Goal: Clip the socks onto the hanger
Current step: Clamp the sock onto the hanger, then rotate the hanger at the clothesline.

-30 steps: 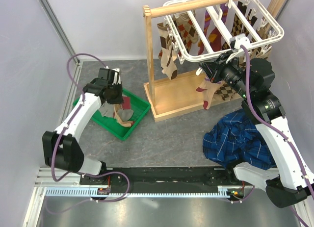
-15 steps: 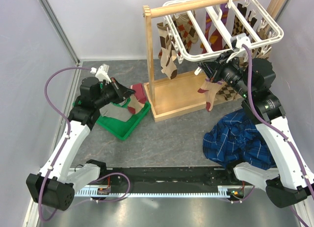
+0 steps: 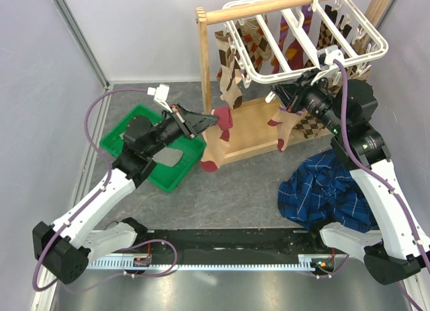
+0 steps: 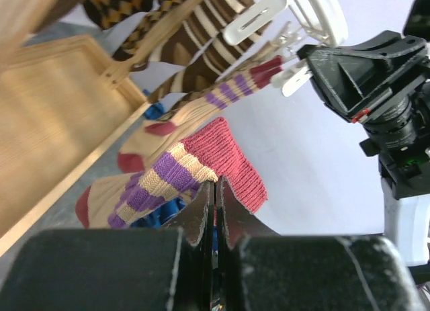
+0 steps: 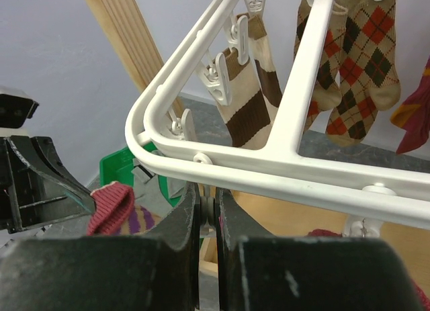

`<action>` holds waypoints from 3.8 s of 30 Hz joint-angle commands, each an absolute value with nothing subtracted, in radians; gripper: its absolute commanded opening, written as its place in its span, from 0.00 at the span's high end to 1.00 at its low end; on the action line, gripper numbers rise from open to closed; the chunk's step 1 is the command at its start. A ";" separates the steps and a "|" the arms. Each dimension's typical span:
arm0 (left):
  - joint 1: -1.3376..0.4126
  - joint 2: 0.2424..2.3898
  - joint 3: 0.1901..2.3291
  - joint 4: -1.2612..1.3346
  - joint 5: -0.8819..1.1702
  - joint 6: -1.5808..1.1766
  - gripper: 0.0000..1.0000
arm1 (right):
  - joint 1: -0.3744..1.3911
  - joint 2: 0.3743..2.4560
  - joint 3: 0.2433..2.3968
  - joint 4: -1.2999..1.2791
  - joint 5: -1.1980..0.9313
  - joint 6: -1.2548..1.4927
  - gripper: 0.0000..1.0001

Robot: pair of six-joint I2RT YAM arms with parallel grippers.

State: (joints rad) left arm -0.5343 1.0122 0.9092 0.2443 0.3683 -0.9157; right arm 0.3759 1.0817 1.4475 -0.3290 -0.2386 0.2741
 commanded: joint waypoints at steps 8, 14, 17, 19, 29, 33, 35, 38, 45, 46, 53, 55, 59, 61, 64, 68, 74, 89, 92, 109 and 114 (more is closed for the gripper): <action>-0.667 1.199 1.000 0.571 0.255 -0.897 0.98 | 0.385 1.065 1.450 -0.336 -0.301 0.342 0.91; -0.709 1.270 1.048 0.663 0.235 -0.864 0.98 | 0.385 1.066 1.436 -0.307 -0.319 0.408 0.91; -0.729 1.302 1.065 0.695 0.227 -0.850 0.98 | 0.387 1.068 1.417 -0.285 -0.336 0.449 0.90; -0.741 1.321 1.078 0.706 0.219 -0.838 0.98 | 0.385 1.069 1.407 -0.269 -0.350 0.468 0.91; -0.767 1.359 1.115 0.730 0.206 -0.805 0.98 | 0.387 1.075 1.396 -0.247 -0.370 0.503 0.91; -0.770 1.365 1.118 0.730 0.201 -0.799 0.98 | 0.387 1.083 1.393 -0.239 -0.388 0.515 0.91; -0.770 1.367 1.123 0.732 0.199 -0.795 0.98 | 0.387 1.085 1.394 -0.236 -0.394 0.522 0.91; -0.775 1.371 1.129 0.733 0.193 -0.787 0.98 | 0.387 1.089 1.394 -0.229 -0.405 0.531 0.91; -0.785 1.391 1.146 0.724 0.183 -0.770 0.98 | 0.387 1.088 1.399 -0.210 -0.429 0.551 0.91; -0.787 1.393 1.149 0.724 0.180 -0.772 0.98 | 0.387 1.088 1.399 -0.210 -0.430 0.552 0.91; -0.796 1.393 1.157 0.727 0.140 -0.785 0.98 | 0.385 1.092 1.387 -0.206 -0.434 0.552 0.91; -0.796 1.390 1.160 0.727 0.135 -0.793 0.98 | 0.387 1.095 1.381 -0.203 -0.437 0.551 0.91; -0.798 1.387 1.160 0.732 0.123 -0.804 0.98 | 0.385 1.095 1.376 -0.201 -0.440 0.549 0.91; -0.798 1.385 1.161 0.735 0.127 -0.810 0.98 | 0.385 1.095 1.374 -0.201 -0.436 0.542 0.89; -0.799 1.385 1.163 0.733 0.138 -0.818 0.98 | 0.385 1.092 1.371 -0.204 -0.425 0.534 0.78; -0.802 1.388 1.163 0.735 0.146 -0.818 0.98 | 0.385 1.092 1.373 -0.206 -0.417 0.529 0.49; -0.804 1.390 1.163 0.715 0.153 -0.805 0.90 | 0.387 1.088 1.387 -0.207 -0.407 0.515 0.27; -0.801 1.255 1.153 0.490 0.077 -0.350 0.19 | 0.385 1.035 1.408 -0.262 -0.286 0.391 0.09; -0.785 1.266 1.181 0.456 0.078 -0.244 0.15 | 0.387 1.029 1.408 -0.273 -0.258 0.367 0.07; -0.608 1.367 1.335 0.357 0.330 -0.136 0.16 | 0.387 1.003 1.399 -0.325 -0.104 0.267 0.03; -0.578 1.370 1.338 0.354 0.379 -0.130 0.16 | 0.387 0.999 1.402 -0.330 -0.064 0.247 0.02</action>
